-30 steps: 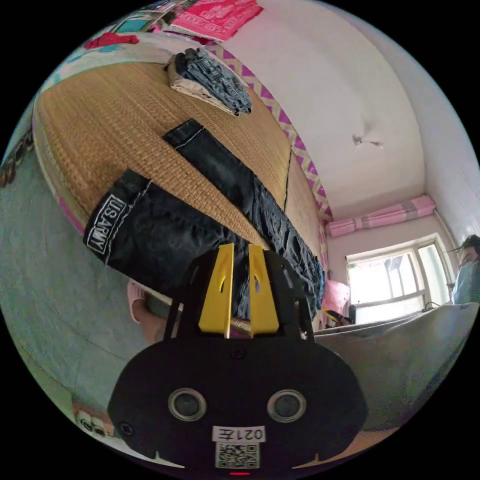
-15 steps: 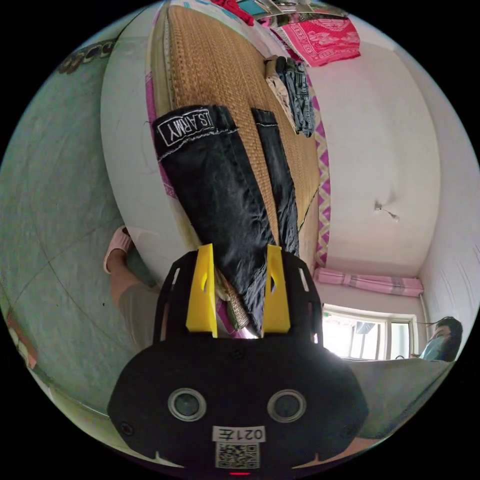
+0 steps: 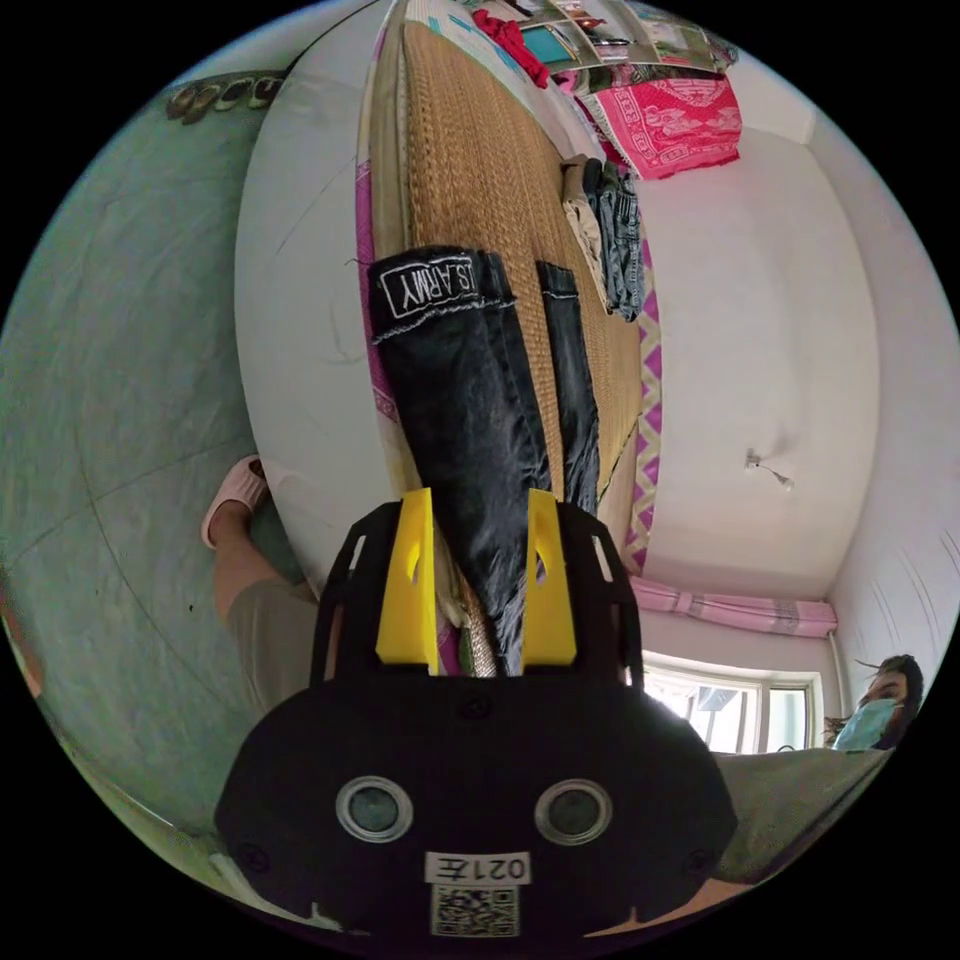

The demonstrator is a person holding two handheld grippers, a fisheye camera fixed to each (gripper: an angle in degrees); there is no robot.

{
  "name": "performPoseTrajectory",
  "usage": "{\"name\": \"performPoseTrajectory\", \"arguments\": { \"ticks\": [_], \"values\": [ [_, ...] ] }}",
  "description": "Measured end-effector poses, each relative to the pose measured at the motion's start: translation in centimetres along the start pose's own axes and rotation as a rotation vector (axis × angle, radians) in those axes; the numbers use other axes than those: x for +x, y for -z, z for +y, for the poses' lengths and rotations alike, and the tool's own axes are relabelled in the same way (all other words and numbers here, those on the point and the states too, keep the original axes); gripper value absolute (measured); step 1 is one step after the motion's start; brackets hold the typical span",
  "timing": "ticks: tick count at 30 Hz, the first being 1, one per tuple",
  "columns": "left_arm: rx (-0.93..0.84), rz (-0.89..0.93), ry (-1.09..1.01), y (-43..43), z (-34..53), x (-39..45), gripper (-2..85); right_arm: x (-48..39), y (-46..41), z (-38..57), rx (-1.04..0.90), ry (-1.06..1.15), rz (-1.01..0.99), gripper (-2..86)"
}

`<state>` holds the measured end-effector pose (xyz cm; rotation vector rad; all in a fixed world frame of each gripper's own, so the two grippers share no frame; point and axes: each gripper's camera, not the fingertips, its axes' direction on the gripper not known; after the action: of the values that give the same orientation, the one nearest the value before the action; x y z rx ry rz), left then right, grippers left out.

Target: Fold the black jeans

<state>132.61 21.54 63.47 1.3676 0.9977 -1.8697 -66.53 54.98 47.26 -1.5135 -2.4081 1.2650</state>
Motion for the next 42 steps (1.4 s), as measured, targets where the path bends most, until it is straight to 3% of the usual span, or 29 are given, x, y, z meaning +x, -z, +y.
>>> {"name": "performPoseTrajectory", "arguments": {
  "ticks": [12,17,21,27,32,37,42],
  "values": [
    [0.008,0.076,0.040,-0.8,-0.2,-2.8,13.2,1.1,-1.1,-0.4,-0.004,-0.023,0.060,8.0],
    [0.023,-0.004,0.028,-0.7,0.2,-1.5,12.2,0.6,-1.5,-0.9,-0.014,-0.023,0.092,8.0],
    [0.071,0.051,0.021,-0.3,0.4,-0.9,8.0,0.6,-1.7,-1.0,-0.008,-0.035,0.086,7.8],
    [0.021,-0.023,0.034,-1.8,-1.2,-1.1,8.8,0.0,-1.8,-1.5,-0.003,-0.044,0.091,7.4],
    [0.034,0.018,0.028,-2.8,-2.5,-1.6,8.7,-0.8,-1.8,-1.9,0.004,-0.053,0.088,7.2],
    [0.139,0.035,0.014,-1.9,-4.1,-1.6,5.9,-2.1,-1.8,-2.5,0.004,-0.053,0.120,6.3],
    [0.123,0.096,-0.076,-2.1,-6.7,0.2,0.1,-3.3,-1.5,-2.9,0.007,-0.064,0.124,5.7]
  ]
}}
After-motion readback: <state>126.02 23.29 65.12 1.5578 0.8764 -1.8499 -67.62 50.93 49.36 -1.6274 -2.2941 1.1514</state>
